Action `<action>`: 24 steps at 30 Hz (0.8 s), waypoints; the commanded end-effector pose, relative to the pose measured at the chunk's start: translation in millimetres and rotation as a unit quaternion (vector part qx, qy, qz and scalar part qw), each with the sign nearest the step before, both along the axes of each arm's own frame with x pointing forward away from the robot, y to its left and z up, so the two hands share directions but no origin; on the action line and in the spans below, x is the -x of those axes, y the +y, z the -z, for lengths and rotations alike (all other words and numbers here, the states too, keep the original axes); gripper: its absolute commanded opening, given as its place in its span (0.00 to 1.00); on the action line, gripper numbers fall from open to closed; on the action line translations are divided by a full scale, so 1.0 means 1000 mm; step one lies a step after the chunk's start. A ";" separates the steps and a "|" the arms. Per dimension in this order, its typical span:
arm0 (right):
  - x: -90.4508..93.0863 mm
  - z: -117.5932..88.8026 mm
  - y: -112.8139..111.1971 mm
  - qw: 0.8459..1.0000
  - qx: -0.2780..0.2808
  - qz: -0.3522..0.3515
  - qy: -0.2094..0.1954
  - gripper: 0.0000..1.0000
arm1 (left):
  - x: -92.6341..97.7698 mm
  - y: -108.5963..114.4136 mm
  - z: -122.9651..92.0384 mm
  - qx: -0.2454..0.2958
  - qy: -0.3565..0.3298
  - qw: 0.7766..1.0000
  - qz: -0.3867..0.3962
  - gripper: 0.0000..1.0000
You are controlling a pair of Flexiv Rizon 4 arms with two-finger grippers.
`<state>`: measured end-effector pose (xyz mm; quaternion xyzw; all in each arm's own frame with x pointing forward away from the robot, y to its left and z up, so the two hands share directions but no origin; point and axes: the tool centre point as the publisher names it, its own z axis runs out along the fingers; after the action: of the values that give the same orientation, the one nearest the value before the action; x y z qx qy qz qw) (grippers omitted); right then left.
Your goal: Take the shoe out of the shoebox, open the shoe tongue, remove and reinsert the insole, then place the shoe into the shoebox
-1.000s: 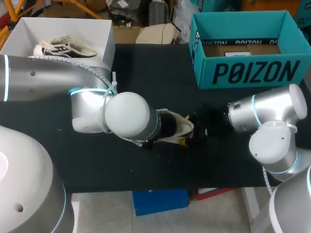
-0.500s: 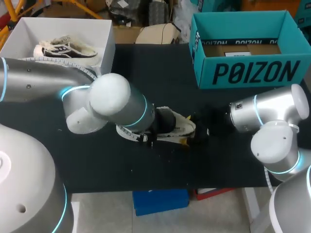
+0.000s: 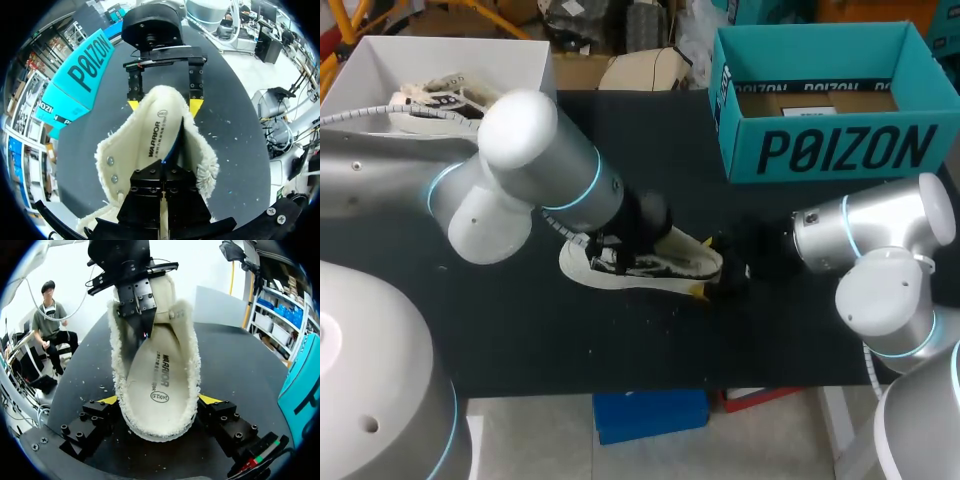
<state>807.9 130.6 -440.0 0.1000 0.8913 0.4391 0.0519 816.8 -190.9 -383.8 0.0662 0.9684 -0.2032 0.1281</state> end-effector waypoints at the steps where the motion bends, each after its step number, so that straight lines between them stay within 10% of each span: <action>1: 0.000 0.002 0.004 1.000 0.001 0.000 0.001 0.00 | 0.003 -0.001 -0.016 -0.008 -0.009 1.000 -0.007 0.00; 13: 0.000 0.002 0.004 1.000 0.001 0.000 0.001 0.00 | 0.009 0.003 -0.036 0.017 -0.023 1.000 0.003 0.00; 24: 0.000 0.002 0.004 1.000 0.001 0.000 0.001 0.00 | 0.010 -0.015 -0.012 0.082 -0.014 0.992 0.095 0.08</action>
<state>807.5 132.2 -439.9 0.0989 0.8913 0.4395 0.0516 799.2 -203.6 -353.6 0.1333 0.9516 -0.2405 0.1369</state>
